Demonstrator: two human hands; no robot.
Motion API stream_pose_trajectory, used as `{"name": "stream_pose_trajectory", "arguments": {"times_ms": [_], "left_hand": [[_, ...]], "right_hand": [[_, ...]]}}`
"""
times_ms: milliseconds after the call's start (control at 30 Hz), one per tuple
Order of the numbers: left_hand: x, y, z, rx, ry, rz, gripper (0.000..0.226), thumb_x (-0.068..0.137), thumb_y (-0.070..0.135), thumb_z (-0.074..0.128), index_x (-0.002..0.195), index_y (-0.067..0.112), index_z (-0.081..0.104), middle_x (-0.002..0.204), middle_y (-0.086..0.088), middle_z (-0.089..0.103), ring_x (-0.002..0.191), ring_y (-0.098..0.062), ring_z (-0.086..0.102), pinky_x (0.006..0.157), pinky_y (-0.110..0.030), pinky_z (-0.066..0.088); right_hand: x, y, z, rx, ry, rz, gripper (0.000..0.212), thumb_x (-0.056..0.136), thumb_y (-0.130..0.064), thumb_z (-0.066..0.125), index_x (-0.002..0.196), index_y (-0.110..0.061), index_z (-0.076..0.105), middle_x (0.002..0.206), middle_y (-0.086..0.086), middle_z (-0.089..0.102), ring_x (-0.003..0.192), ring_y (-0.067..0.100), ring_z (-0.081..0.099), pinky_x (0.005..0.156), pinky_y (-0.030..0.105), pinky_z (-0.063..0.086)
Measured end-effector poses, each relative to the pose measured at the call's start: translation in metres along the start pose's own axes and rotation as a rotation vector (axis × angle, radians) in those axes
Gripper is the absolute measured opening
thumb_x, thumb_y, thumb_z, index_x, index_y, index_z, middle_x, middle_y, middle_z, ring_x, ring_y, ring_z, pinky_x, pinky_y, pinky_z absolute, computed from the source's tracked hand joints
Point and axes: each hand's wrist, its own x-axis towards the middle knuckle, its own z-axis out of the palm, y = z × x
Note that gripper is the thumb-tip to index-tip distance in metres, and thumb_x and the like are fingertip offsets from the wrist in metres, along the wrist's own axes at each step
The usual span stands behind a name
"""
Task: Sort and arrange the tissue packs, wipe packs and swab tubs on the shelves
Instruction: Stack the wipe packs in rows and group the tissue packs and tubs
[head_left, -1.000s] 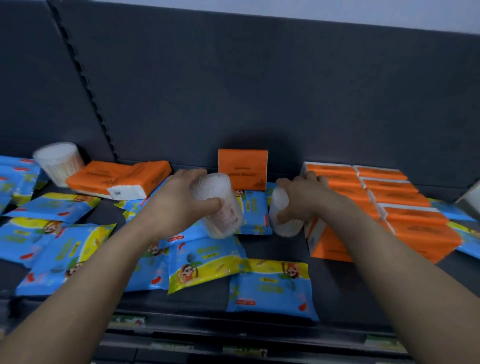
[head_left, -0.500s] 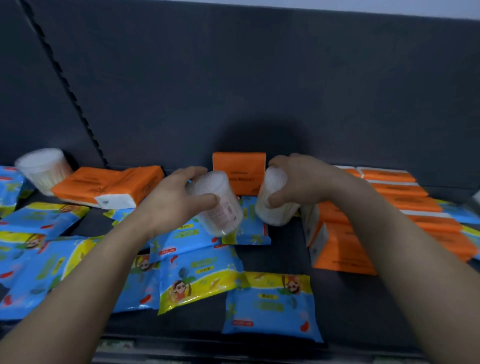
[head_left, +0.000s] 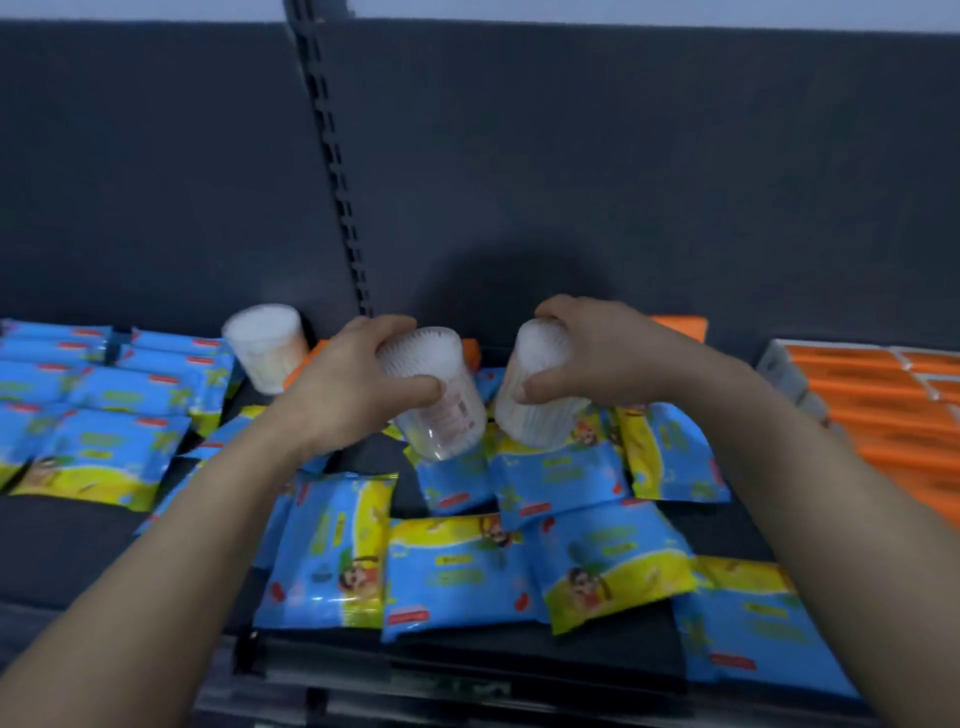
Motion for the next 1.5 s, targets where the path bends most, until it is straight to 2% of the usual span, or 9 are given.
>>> {"name": "stream_pose_trajectory", "arguments": {"times_ms": [167, 300, 600, 767, 867, 967, 1100, 1300, 1500], "left_hand": [[-0.013, -0.044, -0.043, -0.074, 0.051, -0.058, 0.086, 0.048, 0.054, 0.063, 0.129, 0.028, 0.050, 0.117, 0.007, 0.052, 0.094, -0.006, 0.053, 0.077, -0.015, 0.041], [-0.022, -0.071, -0.064, -0.054, 0.090, -0.118, 0.079, 0.057, 0.047, 0.064, 0.132, 0.028, 0.047, 0.123, 0.010, 0.047, 0.109, -0.009, 0.048, 0.086, -0.025, 0.039], [-0.038, -0.093, -0.085, 0.005, 0.168, -0.225, 0.084, 0.056, 0.045, 0.065, 0.135, 0.026, 0.044, 0.129, 0.008, 0.045, 0.108, -0.005, 0.042, 0.086, -0.022, 0.033], [-0.040, -0.099, -0.080, 0.024, 0.178, -0.235, 0.075, 0.071, 0.032, 0.076, 0.137, 0.026, 0.042, 0.132, 0.011, 0.044, 0.109, -0.003, 0.042, 0.086, -0.019, 0.032], [-0.034, -0.107, -0.077, -0.001, 0.145, -0.232, 0.082, 0.063, 0.042, 0.073, 0.138, 0.027, 0.041, 0.135, 0.012, 0.044, 0.114, -0.005, 0.044, 0.088, -0.022, 0.036], [-0.026, -0.113, -0.078, -0.025, 0.114, -0.210, 0.086, 0.057, 0.045, 0.066, 0.137, 0.028, 0.041, 0.135, 0.013, 0.044, 0.116, -0.006, 0.045, 0.089, -0.022, 0.039], [-0.009, -0.123, -0.083, -0.011, 0.067, -0.115, 0.075, 0.070, 0.032, 0.075, 0.137, 0.026, 0.042, 0.132, 0.010, 0.045, 0.106, -0.002, 0.043, 0.069, -0.005, 0.037], [0.011, -0.137, -0.090, 0.031, -0.028, 0.024, 0.077, 0.069, 0.025, 0.075, 0.138, 0.023, 0.041, 0.138, 0.004, 0.042, 0.122, -0.009, 0.041, 0.092, -0.018, 0.030], [0.020, -0.153, -0.093, 0.066, -0.099, 0.106, 0.082, 0.068, 0.024, 0.074, 0.141, 0.023, 0.035, 0.141, 0.004, 0.036, 0.130, -0.012, 0.032, 0.093, -0.017, 0.026]], "right_hand": [[0.024, -0.056, 0.018, 0.038, 0.000, -0.060, 0.084, 0.065, -0.054, 0.074, 0.134, -0.017, 0.042, 0.129, 0.003, 0.051, 0.114, 0.021, 0.049, 0.089, 0.031, 0.043], [0.040, -0.087, 0.030, 0.021, -0.018, -0.116, 0.081, 0.066, -0.051, 0.074, 0.133, -0.019, 0.042, 0.127, 0.003, 0.049, 0.113, 0.021, 0.048, 0.088, 0.032, 0.043], [0.066, -0.118, 0.045, 0.090, -0.126, -0.264, 0.078, 0.067, -0.051, 0.074, 0.132, -0.025, 0.041, 0.123, -0.004, 0.046, 0.105, 0.013, 0.044, 0.080, 0.027, 0.038], [0.075, -0.118, 0.071, 0.032, -0.228, -0.306, 0.080, 0.069, -0.042, 0.075, 0.136, -0.022, 0.037, 0.128, 0.001, 0.034, 0.121, 0.020, 0.035, 0.095, 0.032, 0.040], [0.078, -0.116, 0.080, -0.007, -0.271, -0.288, 0.082, 0.069, -0.042, 0.075, 0.138, -0.024, 0.034, 0.126, 0.002, 0.031, 0.121, 0.022, 0.034, 0.088, 0.029, 0.038], [0.083, -0.120, 0.082, -0.073, -0.303, -0.257, 0.082, 0.068, -0.045, 0.075, 0.138, -0.024, 0.036, 0.125, 0.003, 0.033, 0.119, 0.024, 0.038, 0.084, 0.027, 0.037], [0.087, -0.127, 0.080, -0.136, -0.326, -0.185, 0.078, 0.067, -0.043, 0.076, 0.133, -0.023, 0.040, 0.122, 0.006, 0.036, 0.113, 0.026, 0.043, 0.085, 0.030, 0.042], [0.086, -0.143, 0.087, -0.169, -0.259, -0.079, 0.073, 0.065, -0.044, 0.077, 0.127, -0.020, 0.046, 0.118, 0.008, 0.040, 0.108, 0.028, 0.048, 0.083, 0.030, 0.044], [0.086, -0.157, 0.095, -0.173, -0.222, -0.006, 0.076, 0.064, -0.047, 0.078, 0.126, -0.019, 0.044, 0.116, 0.005, 0.040, 0.112, 0.027, 0.045, 0.087, 0.033, 0.045]]}}
